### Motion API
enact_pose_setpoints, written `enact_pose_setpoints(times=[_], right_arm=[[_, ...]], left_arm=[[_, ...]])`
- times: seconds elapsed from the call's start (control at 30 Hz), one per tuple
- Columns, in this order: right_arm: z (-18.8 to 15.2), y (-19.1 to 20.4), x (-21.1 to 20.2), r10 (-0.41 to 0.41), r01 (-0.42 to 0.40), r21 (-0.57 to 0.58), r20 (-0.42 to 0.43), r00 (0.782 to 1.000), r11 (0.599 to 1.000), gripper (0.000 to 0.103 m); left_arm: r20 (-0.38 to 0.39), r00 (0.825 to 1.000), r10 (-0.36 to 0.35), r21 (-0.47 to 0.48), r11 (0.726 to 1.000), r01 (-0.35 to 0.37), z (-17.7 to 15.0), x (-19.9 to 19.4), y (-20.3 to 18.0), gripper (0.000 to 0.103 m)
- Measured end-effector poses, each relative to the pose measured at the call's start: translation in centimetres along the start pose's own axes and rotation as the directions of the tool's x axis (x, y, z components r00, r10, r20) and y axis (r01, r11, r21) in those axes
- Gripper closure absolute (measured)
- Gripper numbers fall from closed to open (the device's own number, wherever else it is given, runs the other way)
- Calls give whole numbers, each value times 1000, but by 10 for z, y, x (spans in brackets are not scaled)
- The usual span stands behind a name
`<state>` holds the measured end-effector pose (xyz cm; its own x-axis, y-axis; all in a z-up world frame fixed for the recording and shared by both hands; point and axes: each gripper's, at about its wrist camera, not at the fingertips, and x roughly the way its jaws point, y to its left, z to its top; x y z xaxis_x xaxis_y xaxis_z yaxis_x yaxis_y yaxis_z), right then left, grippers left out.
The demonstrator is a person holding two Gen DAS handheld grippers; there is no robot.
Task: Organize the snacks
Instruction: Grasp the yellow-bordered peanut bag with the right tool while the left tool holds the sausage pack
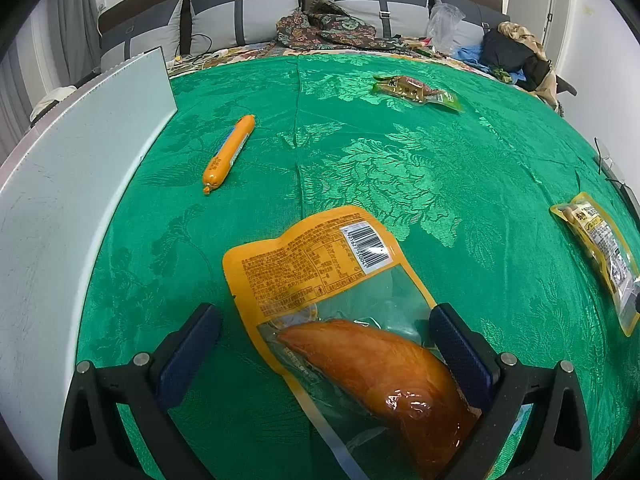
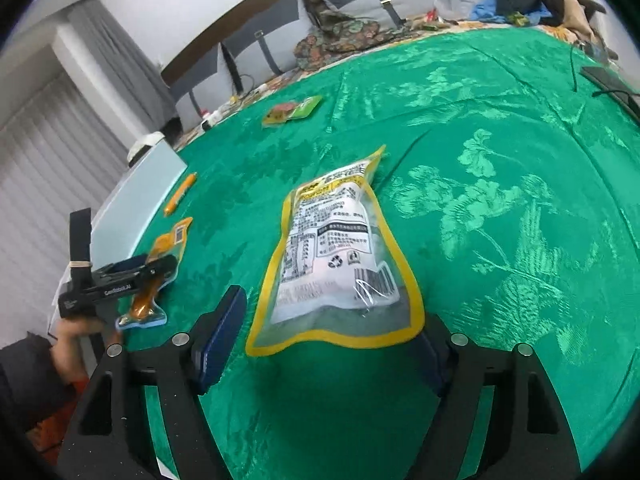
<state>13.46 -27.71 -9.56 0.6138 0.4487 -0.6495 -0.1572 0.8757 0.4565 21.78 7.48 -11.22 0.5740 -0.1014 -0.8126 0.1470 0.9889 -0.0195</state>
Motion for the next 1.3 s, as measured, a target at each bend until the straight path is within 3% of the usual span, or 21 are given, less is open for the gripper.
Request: enact_pose_setpoints(times=[0.33,0.67,1.3], right_arm=[[-9,10,0,-64,65,-66,7,998,996,23],[-9,1,-2,-4,4,-19,33,999,1000,23],[-8,0,-2,-10,10,-24,34,999,1000,23]], left_arm=[[0,1000,-1,-2,1000,1,0,0,0,0],[0,1000,-1,-2,1000,1,0,0,0,0],[1,1000,-1,-2,1000,1,0,0,0,0]])
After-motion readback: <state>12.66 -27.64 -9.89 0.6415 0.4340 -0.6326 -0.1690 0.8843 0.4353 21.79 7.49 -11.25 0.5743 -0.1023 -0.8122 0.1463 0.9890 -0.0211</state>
